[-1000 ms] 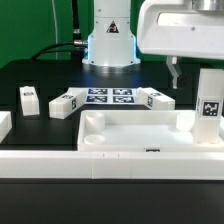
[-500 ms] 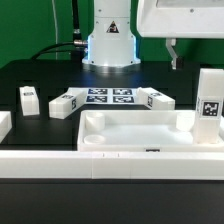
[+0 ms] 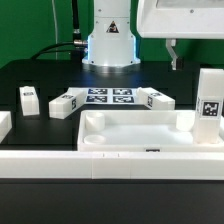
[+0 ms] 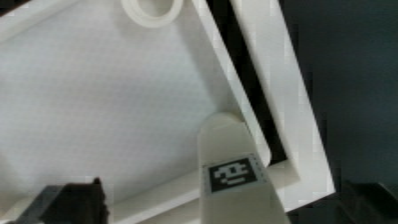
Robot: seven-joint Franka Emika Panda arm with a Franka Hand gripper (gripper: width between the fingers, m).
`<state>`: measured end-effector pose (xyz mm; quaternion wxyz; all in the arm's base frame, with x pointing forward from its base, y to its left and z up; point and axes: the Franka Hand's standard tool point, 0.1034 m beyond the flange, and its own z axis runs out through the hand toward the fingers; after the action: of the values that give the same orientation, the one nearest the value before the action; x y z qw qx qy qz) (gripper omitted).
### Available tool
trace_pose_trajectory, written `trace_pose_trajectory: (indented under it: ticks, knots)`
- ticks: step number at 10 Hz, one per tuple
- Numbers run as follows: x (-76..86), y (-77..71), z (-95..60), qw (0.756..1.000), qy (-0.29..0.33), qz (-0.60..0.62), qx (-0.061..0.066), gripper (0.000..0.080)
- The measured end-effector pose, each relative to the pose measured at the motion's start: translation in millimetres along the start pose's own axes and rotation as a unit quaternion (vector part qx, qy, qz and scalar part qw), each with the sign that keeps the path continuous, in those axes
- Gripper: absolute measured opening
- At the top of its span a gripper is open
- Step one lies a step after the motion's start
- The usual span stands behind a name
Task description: Assemble desk
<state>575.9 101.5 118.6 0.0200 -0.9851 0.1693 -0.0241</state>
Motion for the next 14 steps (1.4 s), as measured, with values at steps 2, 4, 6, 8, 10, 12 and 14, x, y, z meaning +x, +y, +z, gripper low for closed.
trace_pose_trajectory:
  ticks: [2,4,6,8,10,12,14]
  knots:
    - [-22.7,6.0,0.2,0.996,-0.009,-0.090,-0.002,0.0649]
    - [-32.5,11.6,3.2,0.995,-0.004,-0.102,0.001,0.0649]
    - [-32.5,11.9,2.9,0.995,-0.018,-0.103,-0.004,0.0649]
    - [-37.0,15.8,4.1,0.994,-0.044,-0.103,-0.012,0.0649]
    - [-45.1,25.8,7.7,0.980,-0.097,-0.173,-0.024,0.0649]
    - [-61.5,40.2,16.6,0.959,-0.162,-0.230,-0.030,0.0649]
    - [-68.8,42.7,18.6,0.943,-0.230,-0.239,-0.042,0.0649]
